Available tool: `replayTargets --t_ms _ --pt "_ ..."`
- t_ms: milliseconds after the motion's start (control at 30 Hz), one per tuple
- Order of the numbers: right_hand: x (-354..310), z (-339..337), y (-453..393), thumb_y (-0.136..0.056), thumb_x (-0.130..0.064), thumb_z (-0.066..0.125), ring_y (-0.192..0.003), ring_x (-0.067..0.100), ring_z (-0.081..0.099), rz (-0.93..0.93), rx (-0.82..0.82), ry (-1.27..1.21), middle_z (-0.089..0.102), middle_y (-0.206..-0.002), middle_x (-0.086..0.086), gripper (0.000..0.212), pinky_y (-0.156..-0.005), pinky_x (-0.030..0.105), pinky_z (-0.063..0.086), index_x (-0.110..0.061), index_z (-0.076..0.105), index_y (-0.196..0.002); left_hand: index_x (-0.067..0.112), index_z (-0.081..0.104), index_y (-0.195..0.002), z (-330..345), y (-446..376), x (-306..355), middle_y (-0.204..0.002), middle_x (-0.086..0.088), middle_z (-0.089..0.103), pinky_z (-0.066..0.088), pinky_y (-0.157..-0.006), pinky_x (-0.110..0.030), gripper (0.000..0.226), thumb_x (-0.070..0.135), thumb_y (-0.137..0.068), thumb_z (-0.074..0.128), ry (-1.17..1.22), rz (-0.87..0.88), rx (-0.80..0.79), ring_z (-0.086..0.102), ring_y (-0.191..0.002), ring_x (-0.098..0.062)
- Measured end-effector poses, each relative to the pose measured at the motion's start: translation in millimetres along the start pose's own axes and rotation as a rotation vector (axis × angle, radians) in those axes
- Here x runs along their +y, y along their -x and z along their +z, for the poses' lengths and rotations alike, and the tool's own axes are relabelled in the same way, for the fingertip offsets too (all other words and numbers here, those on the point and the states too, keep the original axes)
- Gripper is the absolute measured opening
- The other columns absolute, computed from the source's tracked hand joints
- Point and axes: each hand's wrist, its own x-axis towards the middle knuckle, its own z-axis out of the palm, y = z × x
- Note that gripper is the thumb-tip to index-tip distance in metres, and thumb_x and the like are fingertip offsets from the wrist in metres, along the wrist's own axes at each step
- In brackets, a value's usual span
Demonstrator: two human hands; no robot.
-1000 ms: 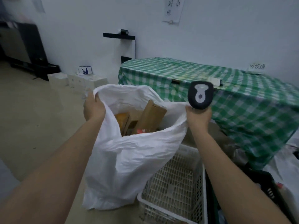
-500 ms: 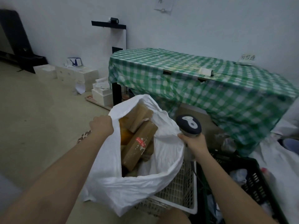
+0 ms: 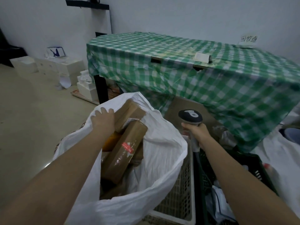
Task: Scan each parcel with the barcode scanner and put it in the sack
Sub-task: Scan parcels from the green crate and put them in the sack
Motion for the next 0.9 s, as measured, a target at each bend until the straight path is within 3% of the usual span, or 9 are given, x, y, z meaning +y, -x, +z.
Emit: replayTargets --t_ms 67,100,200,300,400,533,700,800,900 --pt "-2 15 -24 -0.079 -0.012 0.078 -0.077 0.023 0.067 0.015 -0.014 0.003 0.069 -0.101 0.016 0.043 -0.083 0.044 0.056 0.002 0.062 -0.116 0.018 0.056 -0.093 7 -6 8 -0.087 -0.005 0.055 0.046 -0.060 -0.030 0.028 0.025 -0.071 0.072 -0.065 0.003 0.044 0.058 -0.076 -0.024" --pt "-3 23 -34 -0.077 -0.012 0.079 -0.079 0.023 0.067 0.020 -0.035 0.002 0.069 -0.103 0.016 0.045 -0.081 0.041 0.057 0.003 0.062 -0.116 0.019 0.056 -0.090 9 -11 9 -0.082 -0.003 0.054 0.043 -0.055 -0.028 0.024 0.024 -0.071 0.070 -0.093 0.003 0.098 0.057 -0.069 -0.022" --pt "-2 43 -59 -0.073 -0.008 0.082 -0.081 0.020 0.065 0.024 -0.105 0.068 0.067 -0.102 0.013 0.046 -0.059 0.025 0.054 0.002 0.062 -0.113 0.013 0.045 -0.115 13 -29 12 -0.108 -0.009 0.053 0.045 -0.070 -0.035 0.022 0.019 -0.094 0.047 -0.025 -0.006 0.106 0.058 -0.095 -0.028" --pt "2 56 -75 -0.069 -0.003 0.083 -0.094 0.024 0.060 0.020 -0.116 0.166 0.063 -0.106 0.013 0.053 -0.076 0.031 0.050 0.005 0.059 -0.116 0.009 0.045 -0.120 15 -48 5 -0.118 -0.012 0.055 0.046 -0.082 -0.039 0.023 0.016 -0.099 0.041 0.069 0.007 0.133 0.056 -0.107 -0.033" --pt "1 66 -79 -0.072 0.001 0.079 -0.095 0.023 0.057 -0.047 -0.094 0.250 0.060 -0.102 0.011 0.043 -0.080 0.030 0.046 0.003 0.061 -0.111 0.008 0.048 -0.118 13 -50 -2 -0.111 -0.013 0.061 0.046 -0.079 -0.039 0.021 0.014 -0.099 0.042 0.146 0.002 0.139 0.059 -0.101 -0.033" --pt "-19 77 -75 -0.074 0.002 0.074 -0.074 0.017 0.059 -0.246 -0.051 0.249 0.063 -0.079 0.005 0.019 -0.063 0.027 0.047 -0.005 0.063 -0.087 0.003 0.052 -0.117 8 -50 -17 -0.105 -0.021 0.062 0.042 -0.075 -0.042 0.024 0.016 -0.099 0.041 0.534 -0.061 0.197 0.059 -0.097 -0.042" --pt "-106 88 -52 -0.076 0.004 0.069 -0.077 0.014 0.058 -0.478 0.043 0.098 0.064 -0.086 0.005 0.024 -0.065 0.025 0.047 -0.003 0.063 -0.099 0.000 0.048 -0.114 -48 -59 -34 -0.102 -0.022 0.056 0.036 -0.071 -0.036 0.025 0.018 -0.103 0.033 1.002 -0.212 0.375 0.055 -0.095 -0.038" --pt "-165 80 -31 -0.078 0.005 0.069 -0.064 0.006 0.053 -0.586 0.093 -0.068 0.059 -0.074 -0.002 0.021 -0.054 0.021 0.044 -0.007 0.058 -0.092 -0.002 0.045 -0.117 -86 -63 -49 -0.109 -0.026 0.056 0.040 -0.074 -0.040 0.026 0.016 -0.103 0.032 1.048 -0.232 0.473 0.055 -0.097 -0.040" --pt "-171 69 -10 -0.079 0.004 0.070 -0.081 0.014 0.060 -0.573 0.043 0.077 0.063 -0.085 0.005 0.027 -0.070 0.029 0.053 -0.001 0.062 -0.104 -0.002 0.045 -0.116 -96 -54 -64 -0.109 -0.027 0.056 0.040 -0.074 -0.043 0.025 0.016 -0.103 0.034 0.985 -0.302 0.446 0.056 -0.097 -0.042"
